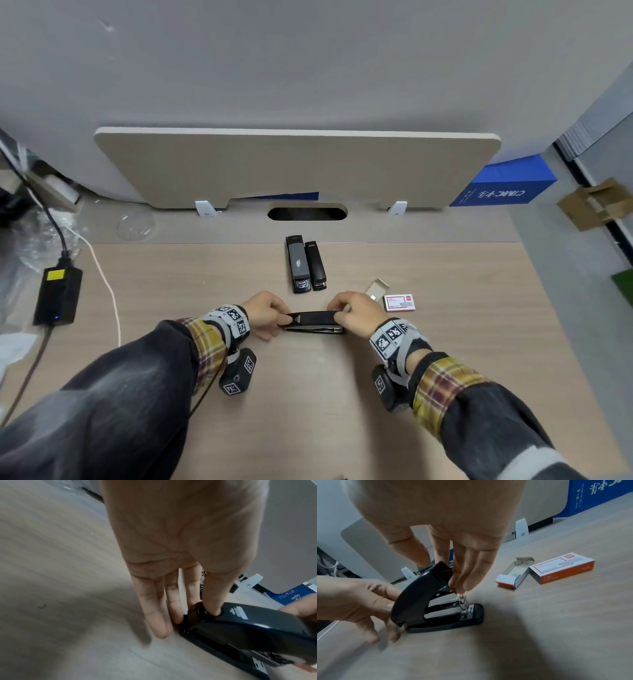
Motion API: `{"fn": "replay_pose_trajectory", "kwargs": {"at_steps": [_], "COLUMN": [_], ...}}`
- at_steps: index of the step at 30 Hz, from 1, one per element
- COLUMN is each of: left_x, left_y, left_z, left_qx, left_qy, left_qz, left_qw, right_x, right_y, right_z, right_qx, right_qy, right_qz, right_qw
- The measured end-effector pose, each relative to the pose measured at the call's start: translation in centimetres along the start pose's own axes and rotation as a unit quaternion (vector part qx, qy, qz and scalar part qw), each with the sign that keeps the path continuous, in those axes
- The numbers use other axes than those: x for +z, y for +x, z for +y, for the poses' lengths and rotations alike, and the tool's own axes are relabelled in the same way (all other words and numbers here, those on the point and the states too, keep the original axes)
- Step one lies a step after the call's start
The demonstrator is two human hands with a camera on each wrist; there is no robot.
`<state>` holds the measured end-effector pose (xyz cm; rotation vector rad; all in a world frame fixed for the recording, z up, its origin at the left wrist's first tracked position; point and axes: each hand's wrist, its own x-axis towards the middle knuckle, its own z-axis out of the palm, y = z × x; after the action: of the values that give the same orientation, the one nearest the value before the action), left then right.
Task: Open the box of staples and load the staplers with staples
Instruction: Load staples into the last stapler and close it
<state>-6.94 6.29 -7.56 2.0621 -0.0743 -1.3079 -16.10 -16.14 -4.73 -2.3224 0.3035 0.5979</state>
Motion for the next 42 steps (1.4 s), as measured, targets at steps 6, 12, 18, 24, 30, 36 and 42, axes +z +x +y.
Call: {"fn": "replay_pose_trajectory", "kwargs": {"at_steps": [6, 12, 18, 24, 30, 36, 42], "left_x": [-0.2, -0.8, -0.2, 0.4, 0.6, 2.9, 6.3], "left_y": [0.1, 0.1, 0.4, 0.2, -0.2, -0.3, 0.1], "left_z": [0.9, 1.7, 3.0, 3.1, 3.8, 5.0, 5.4], "left_qx": [-0.03, -0.063, -0.074, -0.067, 0.0, 0.121, 0.206], "left_qy": [-0.008, 0.026, 0.052, 0.069, 0.226, 0.281, 0.418], "left_qz": [-0.003, -0.016, 0.006, 0.051, 0.064, 0.037, 0.039], "left_qw": [1.0, 0.998, 0.996, 0.994, 0.972, 0.951, 0.884], "right_x": [-1.4, -2.6, -3.2, -3.4, -2.8, 1.3, 1.8], "right_y": [-0.3, -0.1, -0.7, -0.3, -0.7, -0.7, -1.0], "right_z": [1.1, 2.0, 2.4, 3.3, 4.0, 3.3, 4.0], "right_qx": [0.036, 0.092, 0.123, 0.167, 0.093, 0.037, -0.019], "right_qy": [0.044, 0.084, 0.048, 0.025, -0.011, -0.098, -0.222], "right_qz": [0.08, 0.162, 0.178, 0.194, 0.028, -0.011, 0.032], "right_qw": [0.995, 0.979, 0.975, 0.966, 0.995, 0.994, 0.974]}}
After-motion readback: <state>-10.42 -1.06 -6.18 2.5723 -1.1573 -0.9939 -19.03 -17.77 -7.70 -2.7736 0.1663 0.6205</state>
